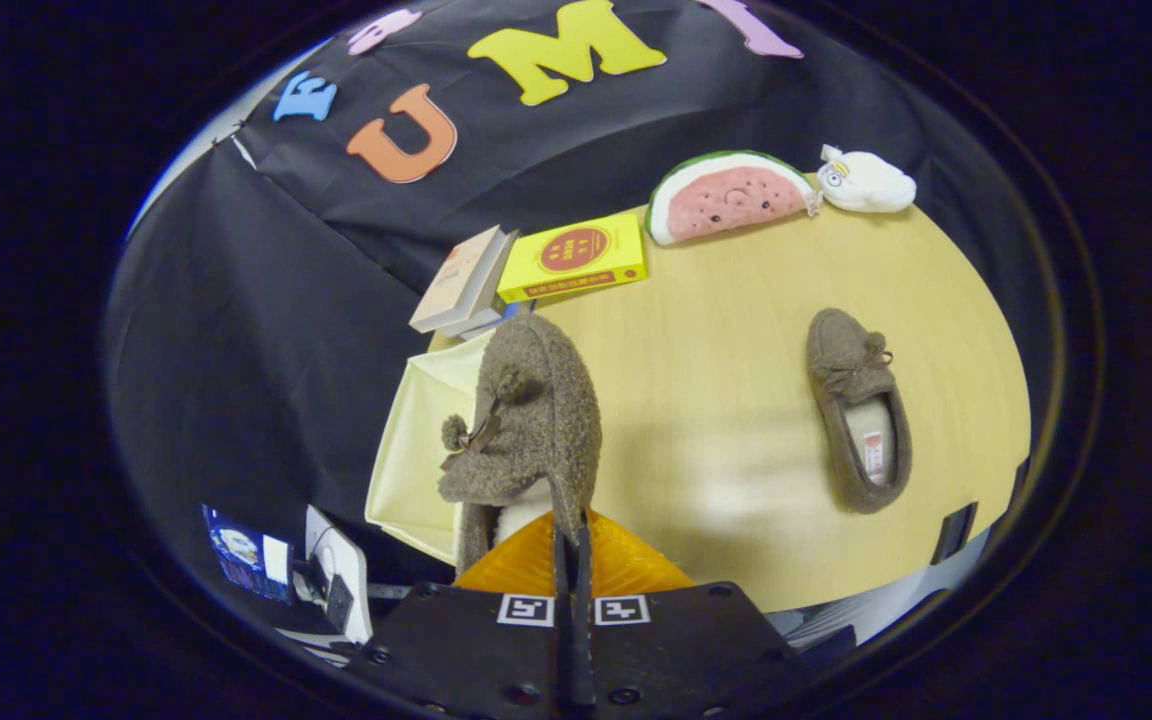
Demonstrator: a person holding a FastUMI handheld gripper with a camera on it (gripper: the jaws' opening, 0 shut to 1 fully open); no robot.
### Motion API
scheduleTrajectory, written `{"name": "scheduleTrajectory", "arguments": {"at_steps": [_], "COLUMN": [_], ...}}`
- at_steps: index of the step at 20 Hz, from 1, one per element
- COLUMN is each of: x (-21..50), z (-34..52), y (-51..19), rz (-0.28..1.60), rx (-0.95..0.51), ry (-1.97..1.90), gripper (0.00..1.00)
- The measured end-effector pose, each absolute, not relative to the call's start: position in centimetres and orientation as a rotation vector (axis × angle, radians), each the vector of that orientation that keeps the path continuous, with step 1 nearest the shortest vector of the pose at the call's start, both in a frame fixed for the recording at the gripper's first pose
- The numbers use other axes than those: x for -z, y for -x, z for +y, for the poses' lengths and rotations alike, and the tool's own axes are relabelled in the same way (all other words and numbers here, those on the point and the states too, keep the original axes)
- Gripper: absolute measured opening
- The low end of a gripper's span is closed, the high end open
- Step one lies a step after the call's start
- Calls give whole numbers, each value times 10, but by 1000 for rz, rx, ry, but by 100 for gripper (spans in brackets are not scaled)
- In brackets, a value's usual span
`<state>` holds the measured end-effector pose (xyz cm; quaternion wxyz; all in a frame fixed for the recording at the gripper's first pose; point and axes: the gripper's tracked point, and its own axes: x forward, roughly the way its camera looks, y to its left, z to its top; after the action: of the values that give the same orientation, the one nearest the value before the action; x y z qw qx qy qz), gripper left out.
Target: Open the storage box then place both shoes into the box .Put the left shoe in first, then the right shoe, with the right side of both shoes facing outward in a uniform manner.
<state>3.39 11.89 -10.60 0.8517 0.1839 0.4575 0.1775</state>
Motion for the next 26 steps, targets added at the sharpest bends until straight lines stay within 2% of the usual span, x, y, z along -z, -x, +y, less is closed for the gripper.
{"name": "scheduleTrajectory", "arguments": {"at_steps": [8,16,21,26], "x": [84,110,133,157], "z": [212,297,318,341], "y": [-36,-78,-105,-110], "rz": [947,961,951,958], "rx": [-444,-409,-316,-290], "ry": [-388,-379,-407,-389], "gripper": [0,0,0,0]}}
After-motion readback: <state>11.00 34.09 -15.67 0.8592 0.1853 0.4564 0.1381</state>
